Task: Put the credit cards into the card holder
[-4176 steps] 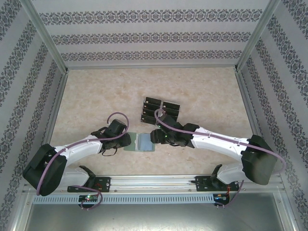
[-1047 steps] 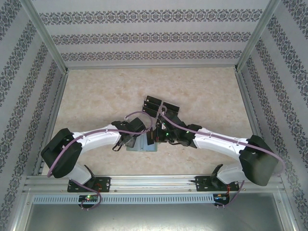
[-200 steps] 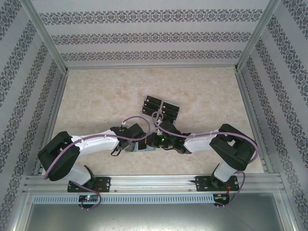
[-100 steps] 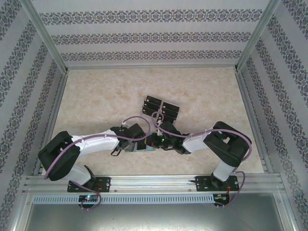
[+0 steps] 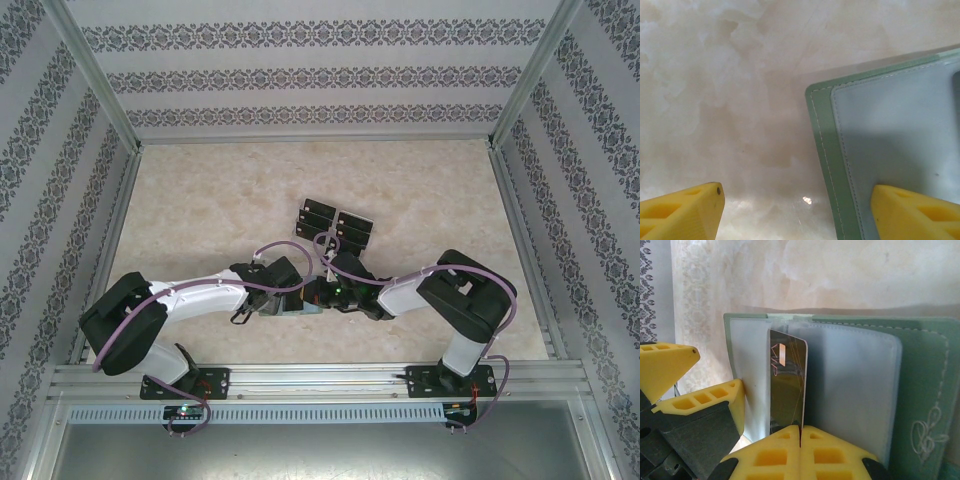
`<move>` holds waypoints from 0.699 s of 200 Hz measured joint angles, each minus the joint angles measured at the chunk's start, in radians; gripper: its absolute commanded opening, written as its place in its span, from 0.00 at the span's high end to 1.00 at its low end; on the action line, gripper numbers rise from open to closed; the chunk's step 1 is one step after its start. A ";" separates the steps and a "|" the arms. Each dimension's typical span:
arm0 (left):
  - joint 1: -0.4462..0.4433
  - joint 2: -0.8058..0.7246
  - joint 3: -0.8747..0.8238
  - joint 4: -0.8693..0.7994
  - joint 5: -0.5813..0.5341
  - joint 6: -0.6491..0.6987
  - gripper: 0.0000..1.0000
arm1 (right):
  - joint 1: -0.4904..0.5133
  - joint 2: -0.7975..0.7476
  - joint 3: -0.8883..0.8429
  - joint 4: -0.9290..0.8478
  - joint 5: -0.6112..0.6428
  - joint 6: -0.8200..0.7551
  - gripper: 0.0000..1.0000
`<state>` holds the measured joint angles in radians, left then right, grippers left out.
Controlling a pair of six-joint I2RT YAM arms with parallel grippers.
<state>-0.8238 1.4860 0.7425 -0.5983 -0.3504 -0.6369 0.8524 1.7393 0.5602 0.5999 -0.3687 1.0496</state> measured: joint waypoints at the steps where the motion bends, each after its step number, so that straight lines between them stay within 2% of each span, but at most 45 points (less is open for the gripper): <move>1: 0.000 0.000 0.000 0.000 0.000 0.000 0.22 | 0.000 0.001 0.000 0.000 0.000 0.000 1.00; 140: 0.000 0.001 0.000 0.000 -0.003 0.000 0.22 | 0.023 0.065 0.071 0.003 -0.023 0.007 1.00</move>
<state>-0.8238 1.4868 0.7425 -0.5983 -0.3534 -0.6369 0.8753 1.8046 0.6315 0.6033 -0.3912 1.0569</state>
